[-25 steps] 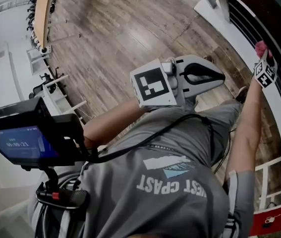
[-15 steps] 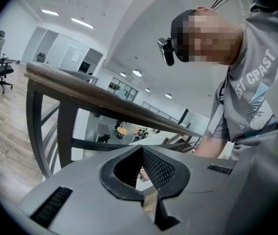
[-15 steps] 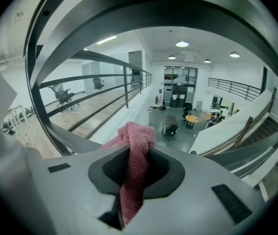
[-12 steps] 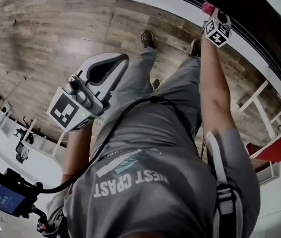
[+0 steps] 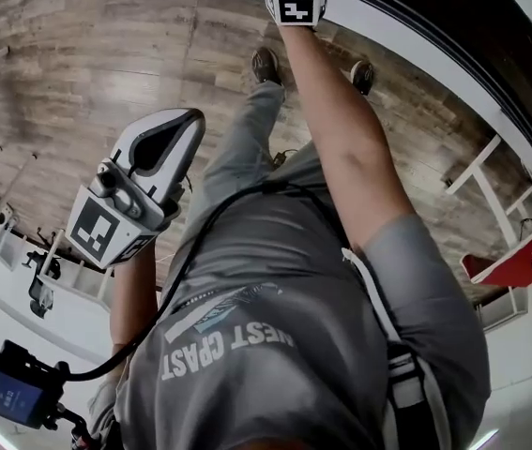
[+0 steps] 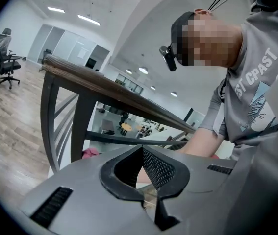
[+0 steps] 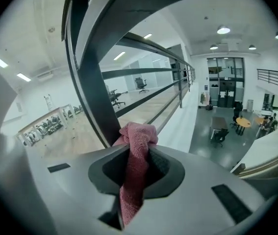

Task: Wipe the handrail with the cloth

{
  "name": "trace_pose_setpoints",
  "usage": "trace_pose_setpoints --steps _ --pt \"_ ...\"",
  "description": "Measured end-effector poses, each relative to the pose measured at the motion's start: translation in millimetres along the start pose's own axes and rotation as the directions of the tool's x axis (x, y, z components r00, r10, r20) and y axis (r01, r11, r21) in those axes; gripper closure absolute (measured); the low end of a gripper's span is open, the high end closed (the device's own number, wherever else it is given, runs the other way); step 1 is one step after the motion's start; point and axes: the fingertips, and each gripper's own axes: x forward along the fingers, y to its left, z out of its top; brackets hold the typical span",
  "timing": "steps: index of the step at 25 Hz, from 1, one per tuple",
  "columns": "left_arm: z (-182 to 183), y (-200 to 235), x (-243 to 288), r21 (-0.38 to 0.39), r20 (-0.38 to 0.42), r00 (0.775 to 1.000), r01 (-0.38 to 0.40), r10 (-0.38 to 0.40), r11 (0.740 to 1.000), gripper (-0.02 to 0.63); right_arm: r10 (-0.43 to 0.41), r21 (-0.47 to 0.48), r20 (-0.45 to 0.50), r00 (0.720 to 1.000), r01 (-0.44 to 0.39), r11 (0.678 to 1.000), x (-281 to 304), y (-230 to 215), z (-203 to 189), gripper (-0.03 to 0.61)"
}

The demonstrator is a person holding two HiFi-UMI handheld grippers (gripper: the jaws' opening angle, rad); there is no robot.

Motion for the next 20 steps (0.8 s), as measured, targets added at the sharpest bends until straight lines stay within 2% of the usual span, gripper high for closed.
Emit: trace_pose_setpoints --steps 3,7,10,14,20 --pt "4 -13 6 0.008 0.002 1.0 0.005 -0.005 1.0 0.611 -0.015 -0.041 0.0 1.0 0.015 0.999 -32 -34 -10 0.531" --pt "10 -27 25 0.019 0.007 1.0 0.018 -0.018 1.0 0.611 -0.183 -0.005 -0.001 0.983 0.183 0.983 -111 -143 -47 0.531" --pt "11 -42 41 0.033 0.007 0.999 0.032 -0.032 0.999 0.611 -0.312 0.045 -0.013 0.95 0.312 0.949 -178 -234 -85 0.531" --pt "6 -63 68 0.052 -0.007 0.999 0.051 -0.051 0.997 0.611 -0.432 0.109 -0.045 0.901 0.434 0.894 -255 -339 -130 0.531" --pt "14 -84 122 0.065 -0.012 0.998 0.057 -0.057 0.996 0.611 -0.538 0.167 -0.134 0.833 0.554 0.816 -312 -464 -164 0.531"
